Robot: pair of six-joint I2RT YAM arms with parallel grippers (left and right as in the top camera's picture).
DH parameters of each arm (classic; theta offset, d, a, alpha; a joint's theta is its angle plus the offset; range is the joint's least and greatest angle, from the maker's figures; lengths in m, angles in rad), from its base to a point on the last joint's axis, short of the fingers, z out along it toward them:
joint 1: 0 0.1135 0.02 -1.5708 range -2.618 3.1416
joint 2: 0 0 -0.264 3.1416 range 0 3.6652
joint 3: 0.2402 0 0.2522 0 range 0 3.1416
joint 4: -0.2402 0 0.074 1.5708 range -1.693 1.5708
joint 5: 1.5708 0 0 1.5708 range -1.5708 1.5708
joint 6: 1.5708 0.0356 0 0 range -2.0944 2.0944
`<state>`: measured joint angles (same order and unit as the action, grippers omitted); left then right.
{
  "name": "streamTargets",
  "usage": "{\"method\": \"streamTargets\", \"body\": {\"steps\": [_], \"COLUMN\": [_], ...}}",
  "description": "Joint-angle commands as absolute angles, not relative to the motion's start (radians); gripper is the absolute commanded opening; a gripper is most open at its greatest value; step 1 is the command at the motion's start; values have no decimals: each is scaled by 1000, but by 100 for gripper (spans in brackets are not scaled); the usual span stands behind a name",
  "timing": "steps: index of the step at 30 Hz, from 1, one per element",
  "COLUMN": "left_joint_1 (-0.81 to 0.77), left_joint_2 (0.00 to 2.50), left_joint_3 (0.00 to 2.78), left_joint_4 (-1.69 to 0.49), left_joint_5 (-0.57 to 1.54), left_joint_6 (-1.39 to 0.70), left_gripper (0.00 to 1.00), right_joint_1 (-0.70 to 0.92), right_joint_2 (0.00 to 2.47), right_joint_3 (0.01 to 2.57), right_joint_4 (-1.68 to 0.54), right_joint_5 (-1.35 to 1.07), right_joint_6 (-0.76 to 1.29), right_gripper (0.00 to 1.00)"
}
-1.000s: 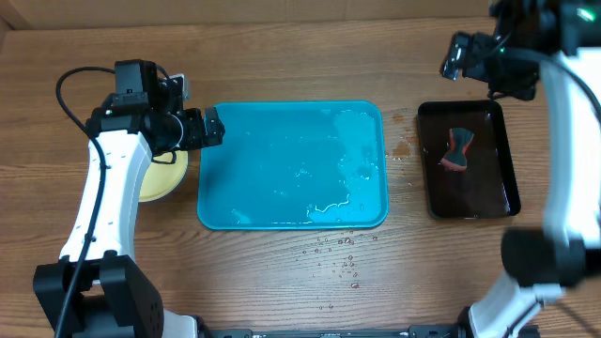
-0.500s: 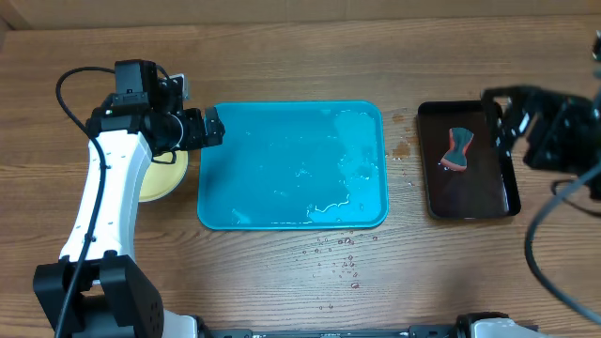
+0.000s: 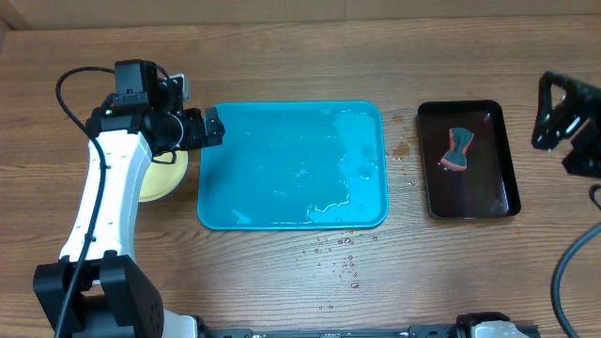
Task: Clean dirty plates on tray and stack at the side
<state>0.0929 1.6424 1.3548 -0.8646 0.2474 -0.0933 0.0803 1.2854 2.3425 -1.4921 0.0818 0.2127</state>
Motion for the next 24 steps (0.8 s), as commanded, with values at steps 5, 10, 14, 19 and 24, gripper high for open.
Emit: {"method": "streamTargets", "body": {"steps": [5,10,14,19,24], "left_joint_1": [93,93,93,93,93], "left_joint_2": [1631,1631,1631,1631,1631], "left_joint_3": [1372,1372,1372,1372,1372], "left_joint_4": [-864,-864,-864,-864,-864], "left_joint_5": [252,252,252,252,252], "left_joint_6": [-81,-81,-81,-81,-81], "left_gripper": [100,100,100,100,100], "right_joint_1": [83,57,25,21,21], "right_joint_2": [1119,926,768,542,345], "right_joint_3": [1927,1469,1084,615,297], "right_joint_4": [-1124,-785,-477,-162,36], "right_joint_5": [90,57,12,-6,-6], "right_joint_6": [160,151,151,152,152], "right_gripper": [100,100,100,100,100]}}
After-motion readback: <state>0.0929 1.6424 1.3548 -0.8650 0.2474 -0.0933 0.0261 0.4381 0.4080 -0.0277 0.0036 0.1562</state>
